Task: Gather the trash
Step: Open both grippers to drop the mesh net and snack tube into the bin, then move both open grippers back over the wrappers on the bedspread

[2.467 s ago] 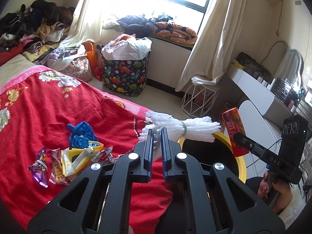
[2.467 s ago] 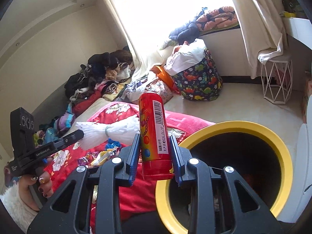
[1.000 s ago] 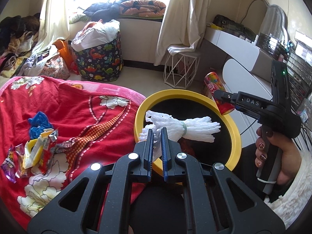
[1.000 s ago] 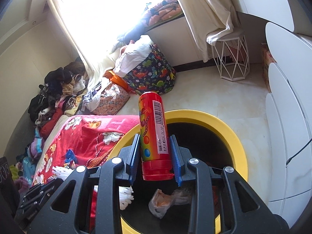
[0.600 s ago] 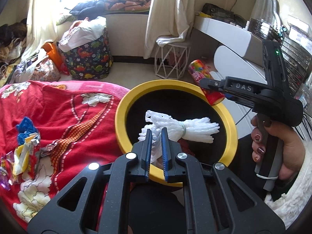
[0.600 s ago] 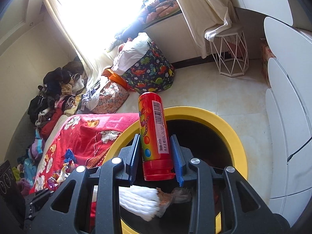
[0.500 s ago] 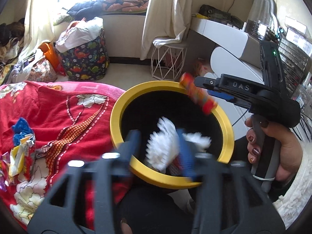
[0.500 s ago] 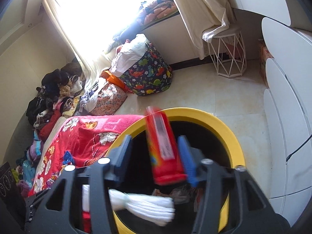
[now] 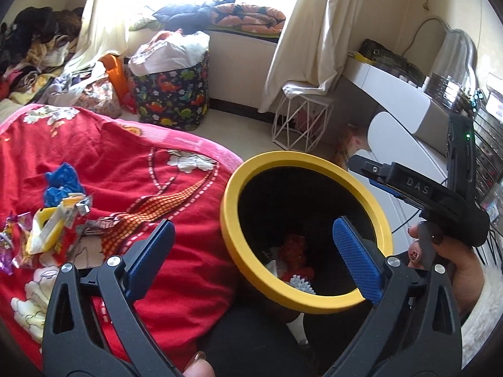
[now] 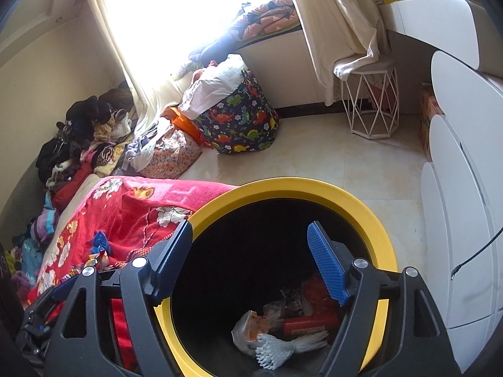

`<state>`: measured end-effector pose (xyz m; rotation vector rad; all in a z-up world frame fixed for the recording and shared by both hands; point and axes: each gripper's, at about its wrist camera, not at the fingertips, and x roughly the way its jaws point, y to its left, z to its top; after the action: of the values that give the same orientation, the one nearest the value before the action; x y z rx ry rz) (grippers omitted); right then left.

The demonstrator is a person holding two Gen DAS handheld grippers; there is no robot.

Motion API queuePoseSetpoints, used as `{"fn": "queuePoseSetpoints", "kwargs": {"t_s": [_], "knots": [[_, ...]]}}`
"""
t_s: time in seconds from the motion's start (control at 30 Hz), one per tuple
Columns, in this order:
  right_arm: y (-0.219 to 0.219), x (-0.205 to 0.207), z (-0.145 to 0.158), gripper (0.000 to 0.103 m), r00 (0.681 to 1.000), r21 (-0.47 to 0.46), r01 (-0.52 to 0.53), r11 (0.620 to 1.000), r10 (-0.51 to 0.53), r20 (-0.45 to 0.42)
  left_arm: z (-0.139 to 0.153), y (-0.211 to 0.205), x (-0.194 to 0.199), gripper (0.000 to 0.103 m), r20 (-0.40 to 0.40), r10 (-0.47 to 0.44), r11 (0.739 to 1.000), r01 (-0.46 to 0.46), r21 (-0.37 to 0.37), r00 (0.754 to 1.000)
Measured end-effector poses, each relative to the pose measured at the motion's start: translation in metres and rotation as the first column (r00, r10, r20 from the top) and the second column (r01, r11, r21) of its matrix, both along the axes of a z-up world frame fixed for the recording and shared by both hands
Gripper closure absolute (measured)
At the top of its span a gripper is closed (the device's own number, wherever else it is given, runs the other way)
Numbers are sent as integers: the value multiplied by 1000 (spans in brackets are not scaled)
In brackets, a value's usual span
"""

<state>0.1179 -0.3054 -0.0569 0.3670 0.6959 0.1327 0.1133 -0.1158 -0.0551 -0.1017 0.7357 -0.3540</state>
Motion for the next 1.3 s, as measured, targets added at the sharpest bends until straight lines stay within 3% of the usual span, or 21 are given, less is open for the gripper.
{"fn": "queuePoseSetpoints", "kwargs": {"t_s": [0.8,1.3], "knots": [[43,-17,25,22,982,-72,-100,992,110,152,28,66,-6,10,73,138,990,-138,-4,988],[79,-26,36,18,965,-111,-171,979,189,182,42,104,-15,10,141,211,976,-217,27,967]]}}
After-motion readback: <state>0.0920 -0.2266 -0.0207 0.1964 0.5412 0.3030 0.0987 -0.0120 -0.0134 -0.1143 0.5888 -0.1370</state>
